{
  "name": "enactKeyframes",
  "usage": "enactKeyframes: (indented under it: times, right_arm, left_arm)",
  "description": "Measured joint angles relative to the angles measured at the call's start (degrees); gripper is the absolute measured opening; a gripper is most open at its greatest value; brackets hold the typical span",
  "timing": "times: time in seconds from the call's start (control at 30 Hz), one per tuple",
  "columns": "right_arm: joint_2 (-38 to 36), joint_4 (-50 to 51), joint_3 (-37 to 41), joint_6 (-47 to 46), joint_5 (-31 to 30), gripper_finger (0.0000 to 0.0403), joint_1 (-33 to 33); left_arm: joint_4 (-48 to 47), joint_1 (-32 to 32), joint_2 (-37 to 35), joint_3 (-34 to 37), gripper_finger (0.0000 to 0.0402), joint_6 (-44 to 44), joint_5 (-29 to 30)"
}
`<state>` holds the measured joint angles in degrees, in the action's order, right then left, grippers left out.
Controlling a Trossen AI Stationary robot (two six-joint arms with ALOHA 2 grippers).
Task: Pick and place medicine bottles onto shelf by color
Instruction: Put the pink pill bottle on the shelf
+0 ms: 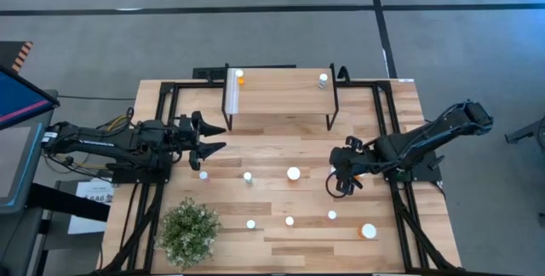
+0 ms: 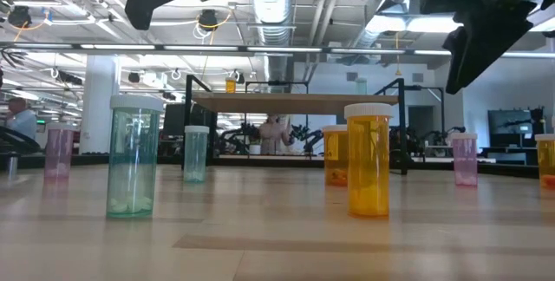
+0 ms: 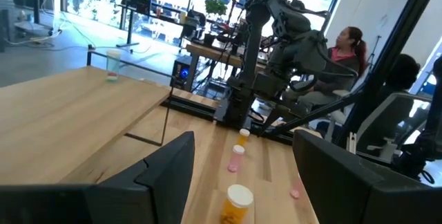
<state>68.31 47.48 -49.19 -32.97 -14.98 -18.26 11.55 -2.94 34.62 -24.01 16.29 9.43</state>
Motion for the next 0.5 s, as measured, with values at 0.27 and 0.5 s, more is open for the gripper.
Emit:
enactKeyframes:
  times: [0.27, 0.5]
  right_arm:
    - [0.02, -0.71, 0.0, 0.0, -0.01, 0.0223, 1.16]
    - [1.44, -1.26, -0.02, 0.06, 0.02, 0.0224, 1.18]
  left_arm:
    - [0.64, 0.0, 0.01, 0.0, 0.0233, 0.01, 0.24]
    - [1.68, 0.0, -0.01, 0.0, 0.0233, -0.02, 0.22]
